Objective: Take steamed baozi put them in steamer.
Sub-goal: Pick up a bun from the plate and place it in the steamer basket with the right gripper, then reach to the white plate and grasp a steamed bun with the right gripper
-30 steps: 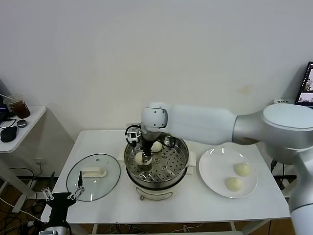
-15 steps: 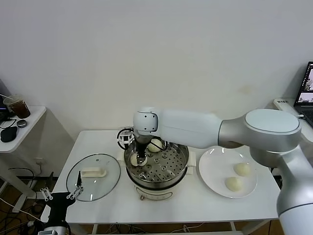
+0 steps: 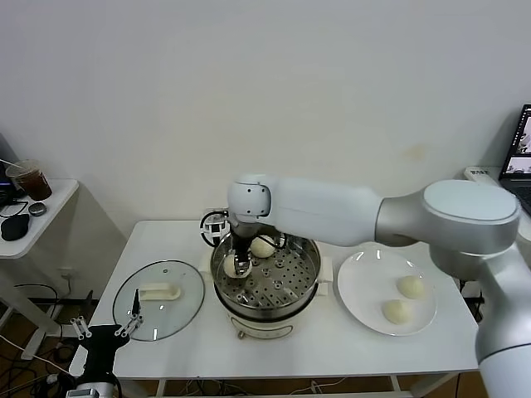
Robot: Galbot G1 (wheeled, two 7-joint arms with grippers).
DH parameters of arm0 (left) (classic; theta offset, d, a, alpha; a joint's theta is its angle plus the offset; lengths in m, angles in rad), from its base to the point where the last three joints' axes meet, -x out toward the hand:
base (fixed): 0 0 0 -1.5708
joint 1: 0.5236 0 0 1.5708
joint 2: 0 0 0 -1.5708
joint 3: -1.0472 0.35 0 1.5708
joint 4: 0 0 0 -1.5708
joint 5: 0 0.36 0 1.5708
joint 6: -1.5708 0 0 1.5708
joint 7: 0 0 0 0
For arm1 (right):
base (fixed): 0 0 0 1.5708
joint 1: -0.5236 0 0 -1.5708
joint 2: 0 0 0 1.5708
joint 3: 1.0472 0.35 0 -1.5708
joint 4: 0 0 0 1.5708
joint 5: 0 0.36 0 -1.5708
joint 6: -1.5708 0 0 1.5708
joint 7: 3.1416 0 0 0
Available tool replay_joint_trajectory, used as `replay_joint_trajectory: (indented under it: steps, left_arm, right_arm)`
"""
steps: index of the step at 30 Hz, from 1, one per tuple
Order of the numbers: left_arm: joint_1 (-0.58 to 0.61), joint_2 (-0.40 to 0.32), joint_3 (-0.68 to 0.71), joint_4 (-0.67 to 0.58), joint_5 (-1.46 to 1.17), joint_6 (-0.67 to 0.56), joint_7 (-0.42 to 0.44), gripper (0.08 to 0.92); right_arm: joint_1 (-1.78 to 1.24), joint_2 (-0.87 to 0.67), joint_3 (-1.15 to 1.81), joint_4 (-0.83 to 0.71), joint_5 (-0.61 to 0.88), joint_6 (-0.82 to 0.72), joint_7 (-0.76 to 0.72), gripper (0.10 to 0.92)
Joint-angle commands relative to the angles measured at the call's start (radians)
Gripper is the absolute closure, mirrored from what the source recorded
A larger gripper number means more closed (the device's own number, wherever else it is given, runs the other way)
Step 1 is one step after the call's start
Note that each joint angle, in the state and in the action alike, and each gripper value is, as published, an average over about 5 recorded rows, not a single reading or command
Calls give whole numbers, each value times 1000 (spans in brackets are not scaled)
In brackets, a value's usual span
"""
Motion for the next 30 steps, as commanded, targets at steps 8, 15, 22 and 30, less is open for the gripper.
replay_joint_trajectory:
  steps: [8,15,22,30]
  left_arm:
    - [-24,9,36,17,18,3,3,177]
    - [-28,6,56,27,32,3,4,177]
    - [-24,10,64,41,37,-4,4,177]
    - [-14,2,75,39,53,-5,5,177]
  right_arm:
    - [152,-497,-5,387,-1,84,-79,204]
    - [171,-840,6,572,-207,268,-275,203]
    - [-62,-1128,151,535,-489,515,-376,203]
    - [-558,-1170,534,440,-616,609,-309,203]
